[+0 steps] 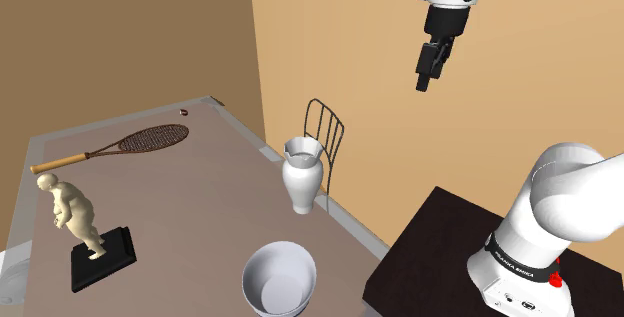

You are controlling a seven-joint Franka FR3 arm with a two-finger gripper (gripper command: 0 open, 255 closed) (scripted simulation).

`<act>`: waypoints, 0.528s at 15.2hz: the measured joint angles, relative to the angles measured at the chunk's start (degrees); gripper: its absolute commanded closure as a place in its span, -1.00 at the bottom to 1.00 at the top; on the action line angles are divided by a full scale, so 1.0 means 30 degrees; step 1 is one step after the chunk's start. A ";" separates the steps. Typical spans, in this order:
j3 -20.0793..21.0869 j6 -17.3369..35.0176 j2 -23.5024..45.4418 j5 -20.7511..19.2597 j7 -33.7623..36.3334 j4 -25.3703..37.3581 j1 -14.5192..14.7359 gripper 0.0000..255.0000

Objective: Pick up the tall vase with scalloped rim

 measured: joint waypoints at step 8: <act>0.1068 0.2537 0.3586 -0.0362 0.0050 0.0593 0.0476 -1.00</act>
